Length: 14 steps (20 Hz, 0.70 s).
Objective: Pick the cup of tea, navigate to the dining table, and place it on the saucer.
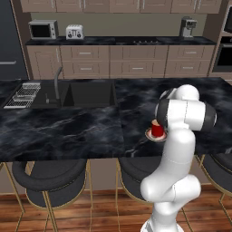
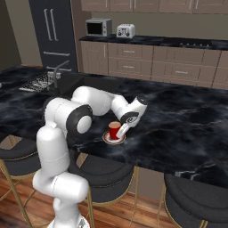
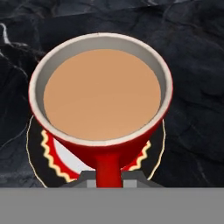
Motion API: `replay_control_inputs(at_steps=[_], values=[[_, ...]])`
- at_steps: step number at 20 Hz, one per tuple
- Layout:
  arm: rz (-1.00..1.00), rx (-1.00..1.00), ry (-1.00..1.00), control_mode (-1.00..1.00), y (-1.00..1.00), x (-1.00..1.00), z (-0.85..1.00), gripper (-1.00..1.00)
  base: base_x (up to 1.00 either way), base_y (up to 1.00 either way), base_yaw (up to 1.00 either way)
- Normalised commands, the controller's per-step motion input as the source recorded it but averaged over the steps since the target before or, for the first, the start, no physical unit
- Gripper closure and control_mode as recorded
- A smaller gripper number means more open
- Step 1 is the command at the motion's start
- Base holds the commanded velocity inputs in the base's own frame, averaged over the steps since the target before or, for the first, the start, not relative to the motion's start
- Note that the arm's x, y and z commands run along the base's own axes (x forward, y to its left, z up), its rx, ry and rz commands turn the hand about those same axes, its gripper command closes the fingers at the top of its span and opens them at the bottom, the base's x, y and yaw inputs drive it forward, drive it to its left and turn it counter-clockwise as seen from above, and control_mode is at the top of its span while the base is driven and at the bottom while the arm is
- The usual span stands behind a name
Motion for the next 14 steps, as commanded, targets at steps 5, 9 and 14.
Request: replay_control_inputs(at_steps=[5, 9, 14], values=[[0.0, 0.0, 0.0, -1.0, 0.02, -0.26, 0.0, -1.0, 0.0, 0.0, 0.0], [0.0, 0.0, 0.0, -1.0, 0.0, -0.26, 0.07, -1.0, 0.0, 0.0, 0.0], [0.0, 0.0, 0.0, -1.0, 0.0, -0.28, 0.6, -1.0, 0.0, 0.0, 0.0]])
